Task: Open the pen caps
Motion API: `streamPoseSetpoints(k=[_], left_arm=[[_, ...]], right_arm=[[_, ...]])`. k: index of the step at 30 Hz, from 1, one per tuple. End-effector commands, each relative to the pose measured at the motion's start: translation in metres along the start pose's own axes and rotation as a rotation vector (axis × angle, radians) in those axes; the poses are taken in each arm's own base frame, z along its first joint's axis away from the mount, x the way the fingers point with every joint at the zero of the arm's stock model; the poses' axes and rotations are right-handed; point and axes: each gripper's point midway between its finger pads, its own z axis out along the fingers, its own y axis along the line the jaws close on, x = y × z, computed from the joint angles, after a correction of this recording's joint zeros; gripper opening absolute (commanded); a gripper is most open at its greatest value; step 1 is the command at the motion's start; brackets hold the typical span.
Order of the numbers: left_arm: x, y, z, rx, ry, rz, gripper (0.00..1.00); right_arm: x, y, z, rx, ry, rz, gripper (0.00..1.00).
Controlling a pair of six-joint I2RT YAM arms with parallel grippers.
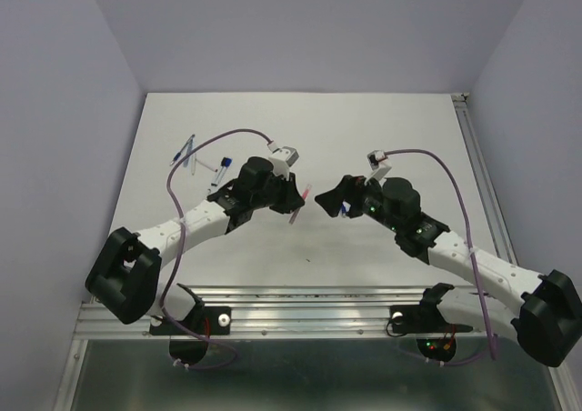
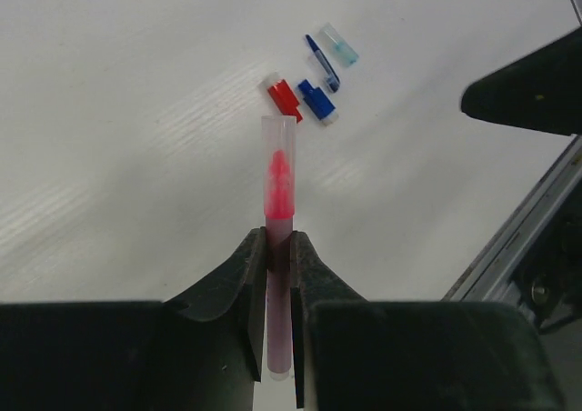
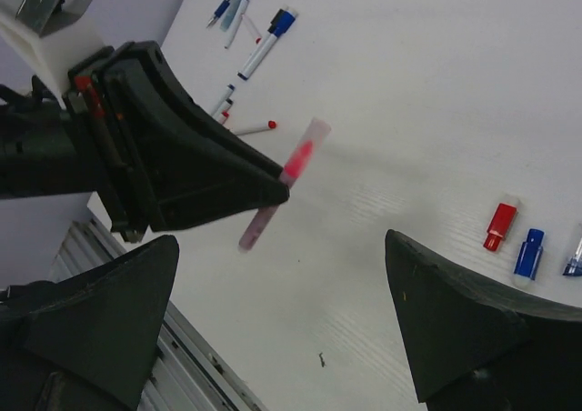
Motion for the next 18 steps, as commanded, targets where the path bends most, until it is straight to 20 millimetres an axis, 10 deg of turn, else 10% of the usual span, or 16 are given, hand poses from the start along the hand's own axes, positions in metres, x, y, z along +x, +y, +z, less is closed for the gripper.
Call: streamPoseSetpoints(k=[1,18], left_arm=[[-0.028,-0.047,-0.015,0.144,-0.125,0.024,0.0],[-0.019,-0.068,-0.008,0.157,-0.101,0.048,0.0]], right_arm=[[-0.04,0.029,0.012,-0.076,-0.102,0.065,0.99],[-0.038,0.002,0.05,0.028,-0.158,0.175,0.85]])
